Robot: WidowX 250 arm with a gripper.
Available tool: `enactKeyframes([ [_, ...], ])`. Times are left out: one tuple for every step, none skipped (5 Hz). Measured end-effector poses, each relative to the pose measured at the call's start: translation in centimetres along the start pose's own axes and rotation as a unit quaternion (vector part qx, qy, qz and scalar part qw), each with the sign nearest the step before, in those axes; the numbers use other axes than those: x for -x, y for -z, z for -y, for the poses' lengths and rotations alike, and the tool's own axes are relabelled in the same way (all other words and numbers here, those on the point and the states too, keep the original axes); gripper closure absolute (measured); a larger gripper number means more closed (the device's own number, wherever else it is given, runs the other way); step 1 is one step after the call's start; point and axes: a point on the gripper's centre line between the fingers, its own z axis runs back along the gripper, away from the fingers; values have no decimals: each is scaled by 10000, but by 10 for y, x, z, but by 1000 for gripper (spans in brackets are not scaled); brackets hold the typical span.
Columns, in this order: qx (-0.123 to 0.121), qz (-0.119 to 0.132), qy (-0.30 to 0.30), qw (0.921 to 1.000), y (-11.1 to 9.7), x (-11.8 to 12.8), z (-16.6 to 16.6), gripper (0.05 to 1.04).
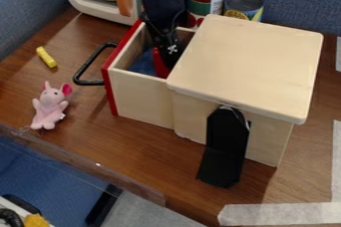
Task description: Take red object out of the drawer and place it on the table
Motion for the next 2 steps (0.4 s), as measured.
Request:
enactKeyframes([
  [44,126,81,9999,-9,-3,7,285],
  [-103,475,90,9988,-36,-2,3,285],
])
